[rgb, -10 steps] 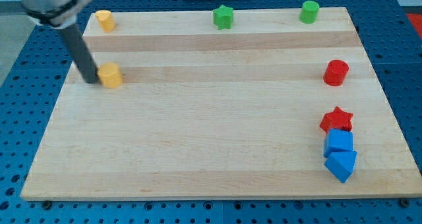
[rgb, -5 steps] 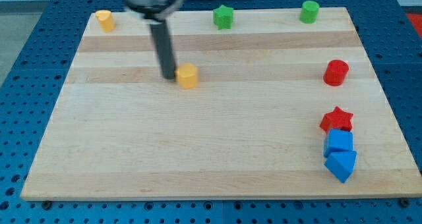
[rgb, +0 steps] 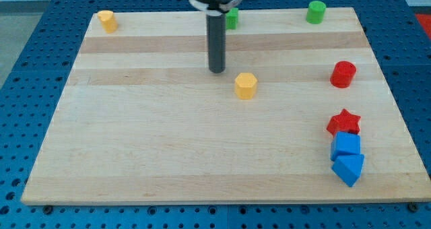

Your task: Push the hexagon into the red star

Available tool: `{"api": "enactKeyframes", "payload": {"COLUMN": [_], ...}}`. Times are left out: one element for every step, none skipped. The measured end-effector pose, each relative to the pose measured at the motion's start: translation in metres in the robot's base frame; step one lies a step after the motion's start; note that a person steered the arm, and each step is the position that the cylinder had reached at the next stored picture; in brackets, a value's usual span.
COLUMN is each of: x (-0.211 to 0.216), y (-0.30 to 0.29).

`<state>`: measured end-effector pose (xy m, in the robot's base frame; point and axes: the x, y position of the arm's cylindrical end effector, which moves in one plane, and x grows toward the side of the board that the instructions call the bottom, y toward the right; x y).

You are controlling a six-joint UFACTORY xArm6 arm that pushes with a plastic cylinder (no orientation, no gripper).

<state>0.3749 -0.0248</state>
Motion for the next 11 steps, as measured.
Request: {"api": "enactKeyframes", "payload": {"x": [0.026, 0.037, 0.037, 0.043, 0.042, 0.038, 0.042, 0.053, 0.055, 0.055, 0.055], "y": [0.009, 0.064, 0.133, 0.149, 0.128, 0.095, 0.083, 0.126, 0.171, 0.166, 0.134]}}
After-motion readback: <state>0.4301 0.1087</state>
